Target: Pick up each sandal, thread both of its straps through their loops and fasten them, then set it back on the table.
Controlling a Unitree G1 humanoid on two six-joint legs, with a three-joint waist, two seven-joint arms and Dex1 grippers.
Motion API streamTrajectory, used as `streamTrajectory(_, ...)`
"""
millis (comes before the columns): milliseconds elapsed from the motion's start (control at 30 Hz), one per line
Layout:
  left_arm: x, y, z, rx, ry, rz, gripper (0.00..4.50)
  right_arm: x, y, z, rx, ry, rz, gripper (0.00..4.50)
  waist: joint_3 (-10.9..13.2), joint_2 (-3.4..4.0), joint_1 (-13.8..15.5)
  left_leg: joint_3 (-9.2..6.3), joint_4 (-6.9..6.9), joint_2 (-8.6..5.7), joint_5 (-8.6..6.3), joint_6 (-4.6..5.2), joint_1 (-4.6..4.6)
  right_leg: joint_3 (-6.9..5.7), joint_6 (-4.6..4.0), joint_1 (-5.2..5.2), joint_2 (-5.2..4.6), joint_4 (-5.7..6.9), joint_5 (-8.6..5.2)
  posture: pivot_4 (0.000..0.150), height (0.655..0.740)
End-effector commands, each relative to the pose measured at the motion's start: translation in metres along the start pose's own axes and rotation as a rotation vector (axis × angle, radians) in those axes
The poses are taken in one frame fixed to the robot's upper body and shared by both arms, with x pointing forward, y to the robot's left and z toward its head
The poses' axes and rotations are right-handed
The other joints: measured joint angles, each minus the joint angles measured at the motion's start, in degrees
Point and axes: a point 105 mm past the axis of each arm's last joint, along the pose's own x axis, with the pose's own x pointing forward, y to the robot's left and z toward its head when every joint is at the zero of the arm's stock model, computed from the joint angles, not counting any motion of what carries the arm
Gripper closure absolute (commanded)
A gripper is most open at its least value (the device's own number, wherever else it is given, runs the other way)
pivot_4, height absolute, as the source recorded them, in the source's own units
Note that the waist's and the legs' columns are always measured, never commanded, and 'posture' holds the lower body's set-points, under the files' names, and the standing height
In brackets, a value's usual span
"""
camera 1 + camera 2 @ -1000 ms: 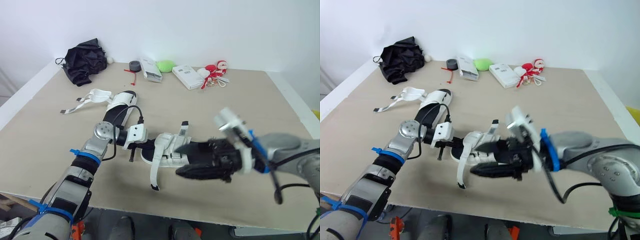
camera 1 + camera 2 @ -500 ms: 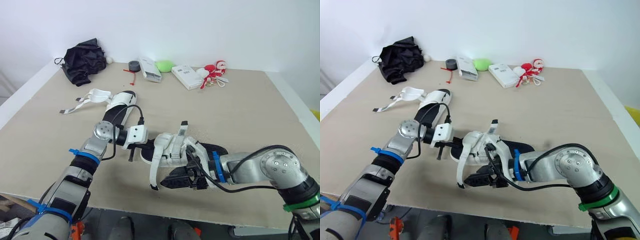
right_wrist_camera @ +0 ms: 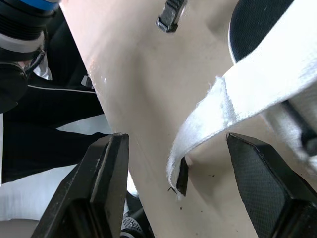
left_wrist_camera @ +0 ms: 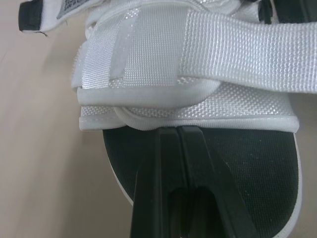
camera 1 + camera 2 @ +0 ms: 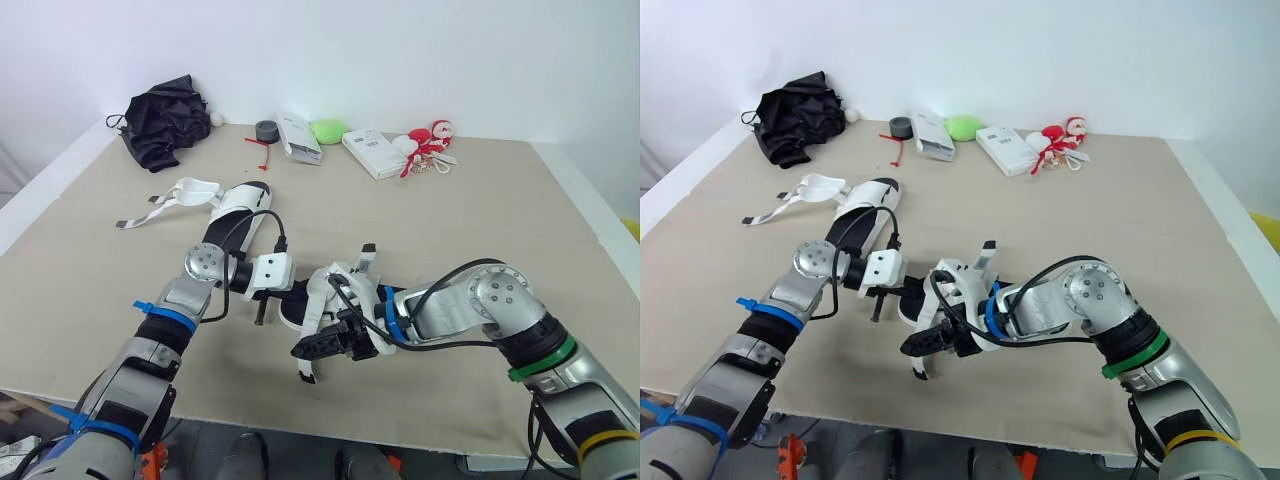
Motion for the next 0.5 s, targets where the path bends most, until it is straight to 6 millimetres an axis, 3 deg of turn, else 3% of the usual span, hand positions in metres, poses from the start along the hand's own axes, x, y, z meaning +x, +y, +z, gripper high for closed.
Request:
streamTrajectory(33,0.0146,-0.0586,-0.0409,-0.160,0.121,-0.239,4.50,0.0017,0.0072,-0.0031,-0.005,-0.012,0.021,1.10,0.0,-0.01,0.0,0.00,0.00,0.00,-0.03,0.05,0.01,0.00,-0.03,0.00,0.01,0.00,-0.03,0.150,0.7322)
streamTrajectory(133,0.0163,-0.0588,-0.0400,-0.162,0.121,-0.241,4.50,0.0014,0.0079,-0.0049,-0.002,-0.021,0.025,1.83,0.0,-0.01,0.0,0.00,0.00,0.03,-0.20,0.33,0.01,0.00,-0.11,0.01,0.05,0.00,-0.14,0.150,0.7322)
streamTrajectory(233,0.0183,-0.0583,-0.0382,-0.162,0.114,-0.243,4.50,0.0009,0.0101,-0.0052,-0.007,-0.031,0.031,3.36,0.0,0.01,0.0,-0.01,0.00,0.03,-0.32,0.54,0.01,-0.01,-0.13,0.01,0.08,0.01,-0.23,0.150,0.7322)
streamTrajectory(267,0.0190,-0.0580,-0.0378,-0.162,0.113,-0.244,4.50,0.0003,0.0106,-0.0049,-0.009,-0.034,0.033,3.36,0.0,0.01,0.0,0.00,0.00,0.02,-0.34,0.56,0.01,-0.01,-0.13,0.01,0.08,0.01,-0.24,0.150,0.7322)
streamTrajectory(367,0.0201,-0.0570,-0.0371,-0.162,0.109,-0.241,4.50,-0.0034,0.0118,-0.0020,-0.018,-0.051,0.037,4.41,0.0,0.01,0.0,-0.01,0.01,0.02,-0.38,0.62,0.01,-0.02,-0.12,0.03,0.07,0.01,-0.27,0.150,0.7322)
streamTrajectory(500,0.0206,-0.0566,-0.0371,-0.163,0.106,-0.236,4.50,-0.0080,0.0122,0.0001,-0.019,-0.069,0.047,4.41,0.0,0.01,0.0,0.01,0.01,0.00,-0.38,0.63,0.00,-0.01,-0.10,0.03,0.04,0.00,-0.28,0.150,0.7322)
